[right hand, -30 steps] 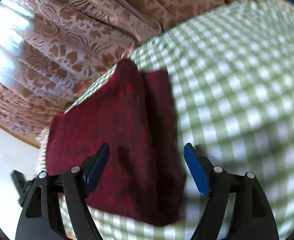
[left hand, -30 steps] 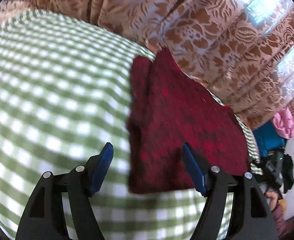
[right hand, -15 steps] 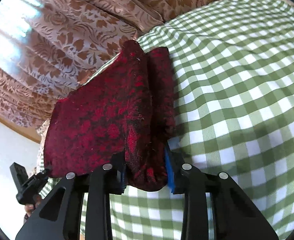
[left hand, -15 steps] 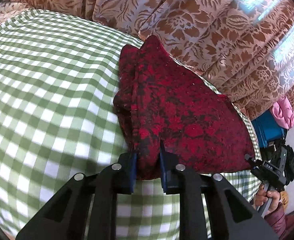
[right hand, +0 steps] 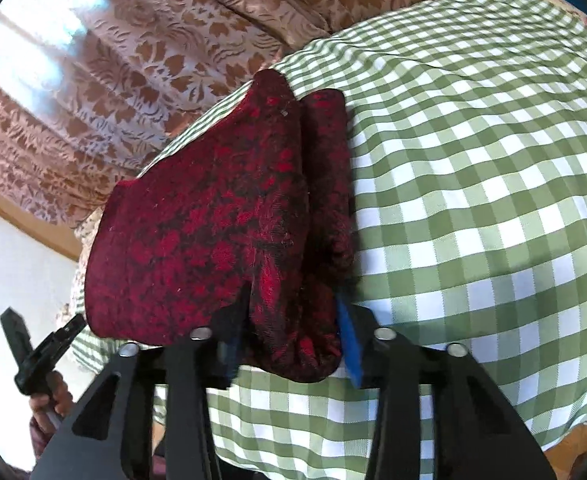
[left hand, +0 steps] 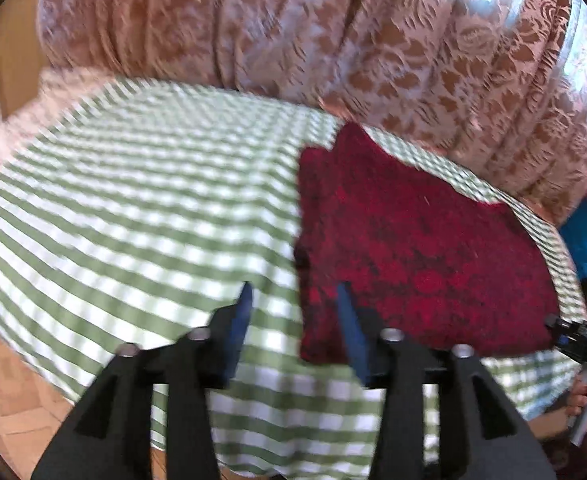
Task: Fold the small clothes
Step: 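Release the folded top and press it flat with both grippers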
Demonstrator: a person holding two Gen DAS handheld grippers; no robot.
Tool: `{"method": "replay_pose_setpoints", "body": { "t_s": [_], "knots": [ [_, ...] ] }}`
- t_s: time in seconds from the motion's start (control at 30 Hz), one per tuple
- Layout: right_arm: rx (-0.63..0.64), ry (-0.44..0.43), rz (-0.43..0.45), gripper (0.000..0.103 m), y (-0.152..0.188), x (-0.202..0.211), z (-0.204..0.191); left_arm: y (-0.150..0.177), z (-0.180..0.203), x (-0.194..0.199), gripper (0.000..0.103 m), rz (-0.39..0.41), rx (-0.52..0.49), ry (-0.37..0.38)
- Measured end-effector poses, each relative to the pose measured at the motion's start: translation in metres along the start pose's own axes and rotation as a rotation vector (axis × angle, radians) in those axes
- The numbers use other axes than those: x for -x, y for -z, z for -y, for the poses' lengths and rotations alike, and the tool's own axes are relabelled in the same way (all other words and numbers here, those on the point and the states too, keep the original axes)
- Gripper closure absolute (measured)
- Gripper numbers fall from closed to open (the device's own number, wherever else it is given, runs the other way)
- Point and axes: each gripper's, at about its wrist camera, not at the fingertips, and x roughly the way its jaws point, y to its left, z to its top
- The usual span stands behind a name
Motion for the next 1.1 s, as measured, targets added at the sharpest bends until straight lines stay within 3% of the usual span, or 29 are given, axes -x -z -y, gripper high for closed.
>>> {"method": "replay_pose_setpoints", "body": {
  "t_s": [0.2,0.43,0.5,0.7,0.87,1.1],
  "knots": [
    [0.022,0.032,0.082,0.053,-0.015,0.018,-0.011,-0.017,0.002,0.007,0.052,0.041,-0.038,-0.093],
    [0.073,0.043,0.122,0.053,-0.034,0.014,-0.038,-0.027,0.008,0.005,0.052,0.055,-0.053,-0.123],
    [0.084,0.044,0.132,0.037,-0.039,0.01,-0.045,-0.029,0.009,0.003,0.052,0.053,-0.06,-0.125],
    [0.101,0.052,0.141,0.037,-0.048,0.001,-0.053,-0.035,0.015,-0.003,0.05,0.06,-0.088,-0.153],
    [0.108,0.065,0.163,0.037,-0.058,-0.001,-0.055,-0.042,0.018,-0.011,0.041,0.051,-0.098,-0.146],
    [0.112,0.092,0.179,0.037,-0.079,-0.011,-0.056,-0.061,0.004,-0.041,0.043,-0.035,-0.004,-0.007]
  ]
}}
